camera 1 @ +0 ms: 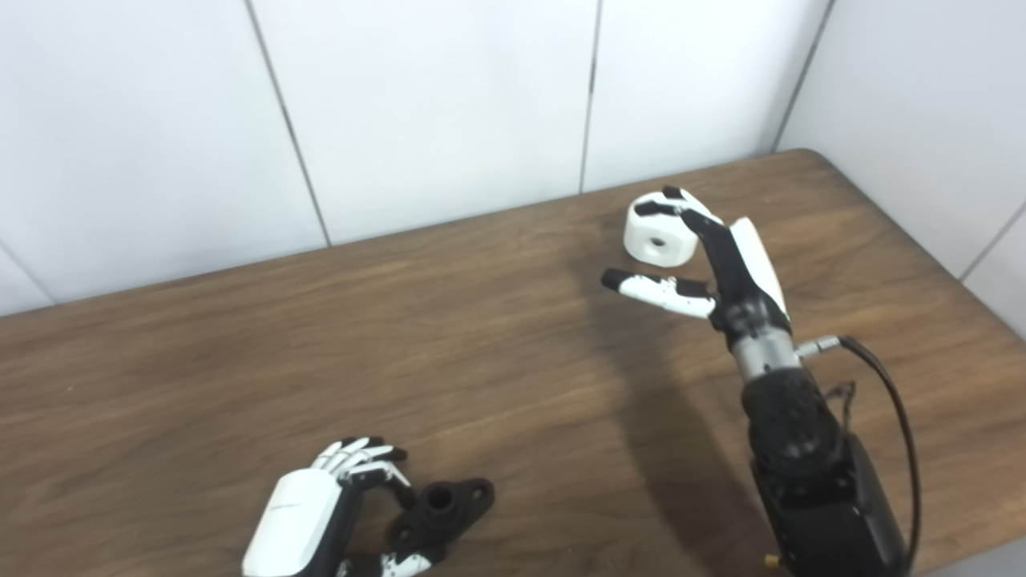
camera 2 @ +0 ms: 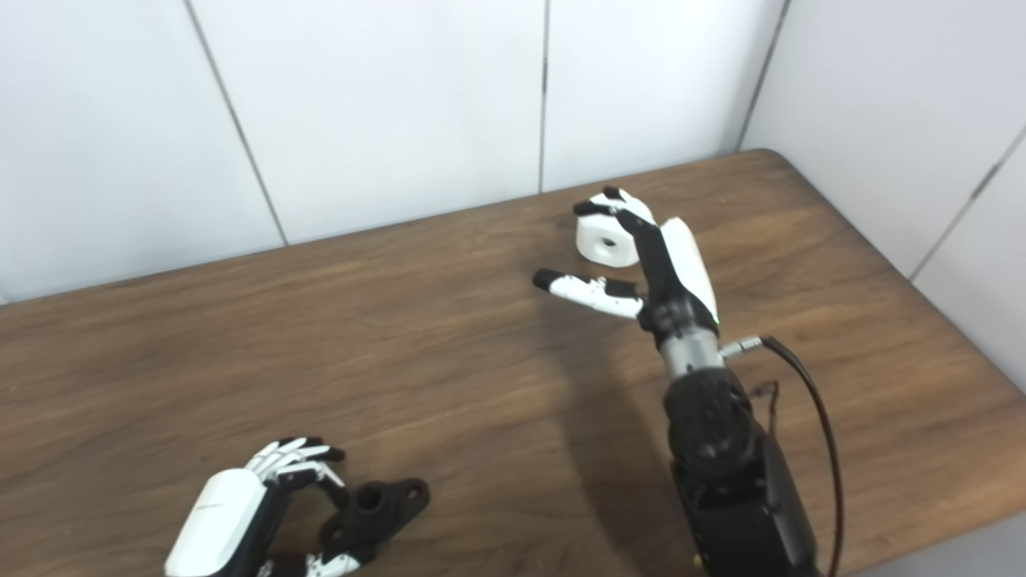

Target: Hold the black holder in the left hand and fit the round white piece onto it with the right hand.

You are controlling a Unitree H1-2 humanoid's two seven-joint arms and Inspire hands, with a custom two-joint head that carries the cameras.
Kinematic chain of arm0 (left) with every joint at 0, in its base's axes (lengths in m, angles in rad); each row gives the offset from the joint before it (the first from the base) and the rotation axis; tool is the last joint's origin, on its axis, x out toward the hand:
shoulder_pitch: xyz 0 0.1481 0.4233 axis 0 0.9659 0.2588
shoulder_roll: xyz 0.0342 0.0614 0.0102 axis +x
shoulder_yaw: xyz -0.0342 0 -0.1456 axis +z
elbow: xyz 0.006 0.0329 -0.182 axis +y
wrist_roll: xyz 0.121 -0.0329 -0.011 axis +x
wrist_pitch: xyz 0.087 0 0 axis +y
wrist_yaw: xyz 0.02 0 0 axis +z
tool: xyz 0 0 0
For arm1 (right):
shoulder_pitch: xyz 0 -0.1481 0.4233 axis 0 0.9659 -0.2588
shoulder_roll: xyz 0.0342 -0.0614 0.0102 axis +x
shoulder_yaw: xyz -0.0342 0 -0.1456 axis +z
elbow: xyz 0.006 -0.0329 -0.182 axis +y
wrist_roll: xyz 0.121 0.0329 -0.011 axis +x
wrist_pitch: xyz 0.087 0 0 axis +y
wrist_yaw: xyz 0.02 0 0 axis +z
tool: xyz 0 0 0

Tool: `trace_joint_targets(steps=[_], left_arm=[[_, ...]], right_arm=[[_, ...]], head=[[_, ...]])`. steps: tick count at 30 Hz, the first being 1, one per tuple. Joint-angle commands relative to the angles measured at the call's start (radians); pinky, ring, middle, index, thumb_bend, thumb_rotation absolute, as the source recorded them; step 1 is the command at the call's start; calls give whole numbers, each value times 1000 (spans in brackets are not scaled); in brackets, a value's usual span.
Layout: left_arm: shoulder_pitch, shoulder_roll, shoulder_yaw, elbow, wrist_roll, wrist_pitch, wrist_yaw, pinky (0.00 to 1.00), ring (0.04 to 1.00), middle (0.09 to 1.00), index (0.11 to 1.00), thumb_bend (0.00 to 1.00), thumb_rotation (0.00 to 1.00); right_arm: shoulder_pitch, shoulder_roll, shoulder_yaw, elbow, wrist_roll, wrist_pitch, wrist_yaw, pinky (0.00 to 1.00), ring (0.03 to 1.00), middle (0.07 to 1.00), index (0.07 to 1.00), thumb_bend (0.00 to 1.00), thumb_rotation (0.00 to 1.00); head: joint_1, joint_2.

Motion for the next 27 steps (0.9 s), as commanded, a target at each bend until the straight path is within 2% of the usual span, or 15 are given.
trace_joint_targets(steps=[1,7,11,15,27], left_arm=[[5,16,14,9,0,-6,-3,904,853,769,485,518,40],[9,12,23,12,8,-11,-5,894,850,766,485,519,40],[13,7,26,12,12,-10,-9,897,853,767,485,519,41],[14,6,28,20,11,-17,-5,902,854,767,485,519,41],[14,1,31,32,15,-32,10,901,850,764,485,519,41]], right_arm=[[-55,-37,-7,-4,-39,-5,-11,915,928,926,757,825,452],[-118,-98,-15,56,-78,42,11,944,952,943,773,864,406],[-165,-159,-10,119,-95,58,33,992,992,970,794,875,368],[-209,-212,-4,181,-123,69,65,1000,1000,994,807,890,318],[-326,-320,45,364,-258,72,225,1000,1000,1000,893,996,338]], head=[[-5,-2],[-5,-14],[-2,-20],[0,-24],[6,-30]])
